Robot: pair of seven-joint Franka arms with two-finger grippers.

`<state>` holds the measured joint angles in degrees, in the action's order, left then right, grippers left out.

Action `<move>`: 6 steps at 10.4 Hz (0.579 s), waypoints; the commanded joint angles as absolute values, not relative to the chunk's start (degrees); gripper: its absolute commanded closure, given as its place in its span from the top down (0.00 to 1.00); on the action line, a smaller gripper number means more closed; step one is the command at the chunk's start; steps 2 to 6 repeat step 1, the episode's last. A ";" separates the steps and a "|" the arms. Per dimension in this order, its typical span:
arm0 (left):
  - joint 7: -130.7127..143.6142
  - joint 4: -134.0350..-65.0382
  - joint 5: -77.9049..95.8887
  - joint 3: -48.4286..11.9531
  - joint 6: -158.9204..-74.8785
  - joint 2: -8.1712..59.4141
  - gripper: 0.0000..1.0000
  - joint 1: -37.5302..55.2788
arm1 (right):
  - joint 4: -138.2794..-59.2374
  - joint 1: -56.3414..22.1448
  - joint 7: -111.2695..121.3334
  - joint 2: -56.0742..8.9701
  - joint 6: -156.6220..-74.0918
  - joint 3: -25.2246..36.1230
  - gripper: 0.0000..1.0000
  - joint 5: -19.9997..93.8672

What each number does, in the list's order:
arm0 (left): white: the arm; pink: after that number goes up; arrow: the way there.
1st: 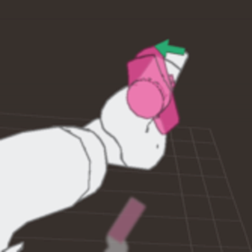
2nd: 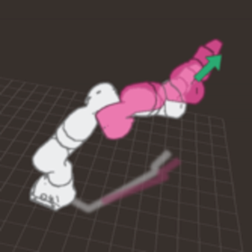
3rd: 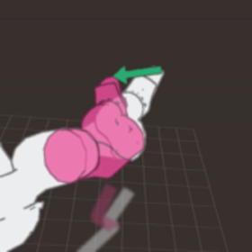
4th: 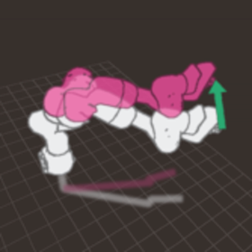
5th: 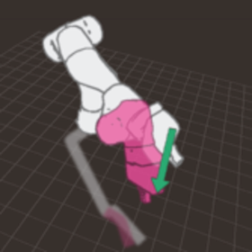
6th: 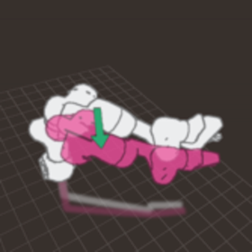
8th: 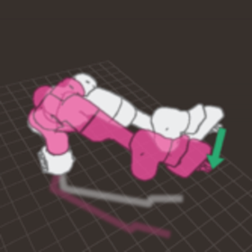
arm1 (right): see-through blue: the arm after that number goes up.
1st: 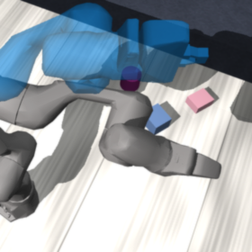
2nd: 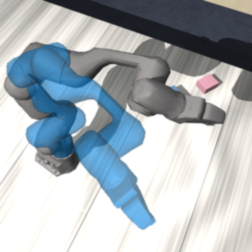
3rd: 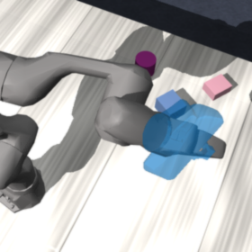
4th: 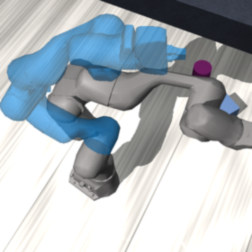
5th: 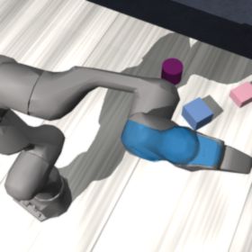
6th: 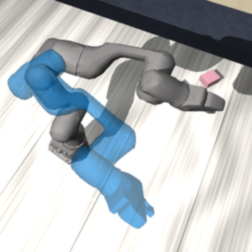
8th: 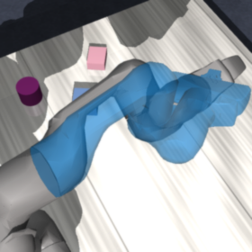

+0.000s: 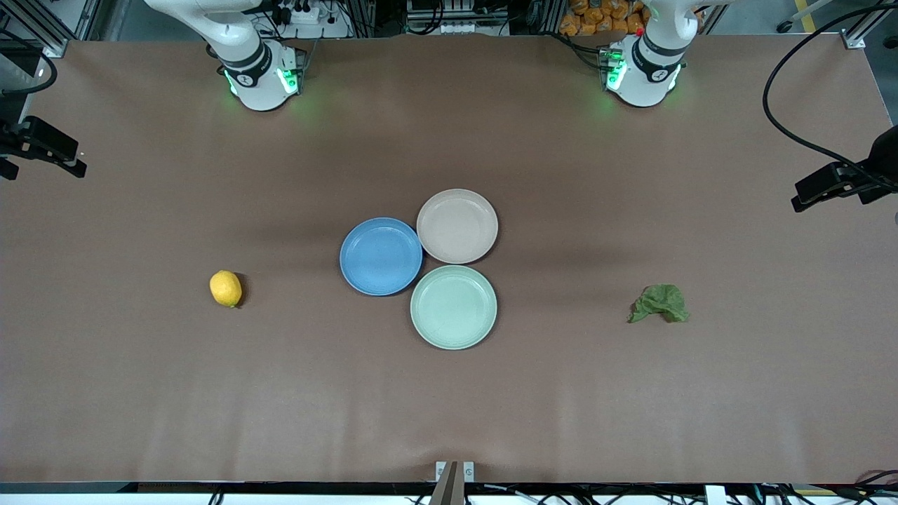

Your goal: Pick lemon and lettuce from blue and beige plates

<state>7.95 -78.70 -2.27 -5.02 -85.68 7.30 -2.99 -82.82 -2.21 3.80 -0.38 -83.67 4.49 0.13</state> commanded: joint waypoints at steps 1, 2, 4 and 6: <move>7.91 -79.28 -1.49 -4.75 -85.25 6.42 1.00 -3.08 | -81.30 -1.76 4.04 -0.61 -82.09 4.22 1.00 1.23; 7.91 -79.28 -1.49 -4.75 -85.25 6.42 1.00 -3.08 | -81.30 -1.76 4.04 -0.61 -82.09 4.22 1.00 1.23; 7.91 -79.28 -1.49 -4.75 -85.25 6.42 1.00 -3.08 | -81.30 -1.76 4.04 -0.61 -82.09 4.22 1.00 1.23; 7.91 -79.28 -1.49 -4.75 -85.25 6.42 1.00 -3.08 | -81.30 -1.76 4.04 -0.61 -82.09 4.22 1.00 1.23</move>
